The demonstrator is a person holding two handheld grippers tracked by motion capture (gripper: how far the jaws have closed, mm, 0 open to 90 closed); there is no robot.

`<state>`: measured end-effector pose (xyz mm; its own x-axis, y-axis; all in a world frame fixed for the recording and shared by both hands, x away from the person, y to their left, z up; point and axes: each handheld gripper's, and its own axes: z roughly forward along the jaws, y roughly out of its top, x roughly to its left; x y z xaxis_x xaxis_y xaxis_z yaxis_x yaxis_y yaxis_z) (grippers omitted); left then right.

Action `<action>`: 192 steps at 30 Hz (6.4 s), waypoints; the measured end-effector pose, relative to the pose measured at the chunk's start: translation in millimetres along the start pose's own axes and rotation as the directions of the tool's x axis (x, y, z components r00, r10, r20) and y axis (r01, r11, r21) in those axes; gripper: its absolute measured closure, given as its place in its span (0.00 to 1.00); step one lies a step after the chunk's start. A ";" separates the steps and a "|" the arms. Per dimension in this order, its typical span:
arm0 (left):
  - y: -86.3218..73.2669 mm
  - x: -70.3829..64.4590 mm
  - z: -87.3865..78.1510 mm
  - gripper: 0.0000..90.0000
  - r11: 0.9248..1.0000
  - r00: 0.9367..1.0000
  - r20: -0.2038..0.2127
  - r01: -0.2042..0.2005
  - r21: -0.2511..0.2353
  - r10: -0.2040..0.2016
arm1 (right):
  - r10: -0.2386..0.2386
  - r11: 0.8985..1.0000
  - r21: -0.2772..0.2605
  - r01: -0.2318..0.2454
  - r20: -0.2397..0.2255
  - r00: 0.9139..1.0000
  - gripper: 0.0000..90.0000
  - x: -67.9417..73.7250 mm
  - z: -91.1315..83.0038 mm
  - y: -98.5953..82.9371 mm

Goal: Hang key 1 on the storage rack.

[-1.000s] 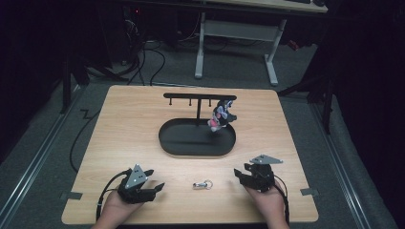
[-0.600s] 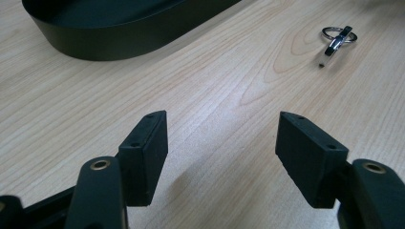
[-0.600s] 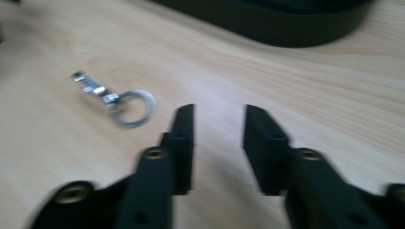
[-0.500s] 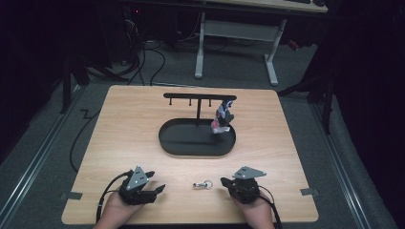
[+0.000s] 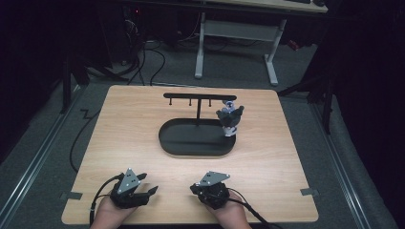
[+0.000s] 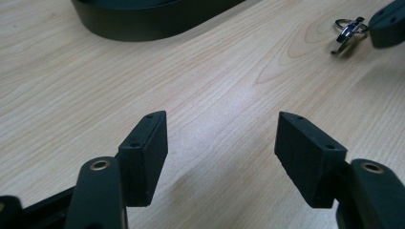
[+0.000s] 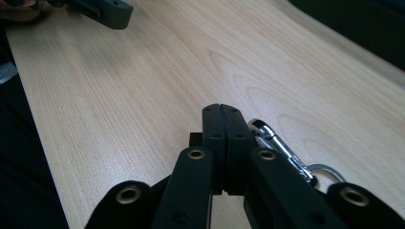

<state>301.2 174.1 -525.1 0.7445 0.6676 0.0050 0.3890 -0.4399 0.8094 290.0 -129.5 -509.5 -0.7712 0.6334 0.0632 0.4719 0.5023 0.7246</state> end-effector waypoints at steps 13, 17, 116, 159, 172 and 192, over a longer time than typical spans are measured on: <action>7.7 -8.6 8.6 0.56 1.000 0.997 0.069 0.017 0.002 -0.017 | 0.131 0.991 0.012 -0.132 0.068 0.989 0.98 -30.2 -30.4 -25.4; 30.0 -35.2 39.1 0.66 1.000 0.985 0.171 0.013 0.028 -0.018 | 0.140 0.989 0.041 -0.142 0.057 0.989 1.00 -27.7 -29.5 -32.0; 17.8 -3.6 8.4 0.58 0.998 0.993 0.093 0.069 -0.013 -0.067 | 0.282 0.948 0.055 -0.313 0.312 0.907 0.65 -90.2 -101.6 -81.1; 16.8 -7.8 15.1 0.57 1.000 0.993 0.121 -0.012 0.016 0.010 | 0.027 0.795 0.576 -0.193 0.284 0.959 0.84 -110.0 -54.5 3.5; 16.2 -9.0 18.4 0.57 0.999 0.992 0.122 -0.023 0.028 0.019 | 0.157 0.801 0.524 -0.290 0.283 0.946 0.98 -135.6 -73.9 -3.9; 16.3 -9.1 18.6 0.57 0.999 0.992 0.126 -0.030 0.033 0.026 | 0.217 0.778 0.543 -0.315 0.239 0.947 0.99 -145.9 -68.1 -4.5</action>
<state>310.8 149.7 -522.9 0.8167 0.5751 -0.0478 0.3838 -0.4795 0.7892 371.3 -264.3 -475.3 -0.5259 0.8489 0.0529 0.8423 0.5112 0.1709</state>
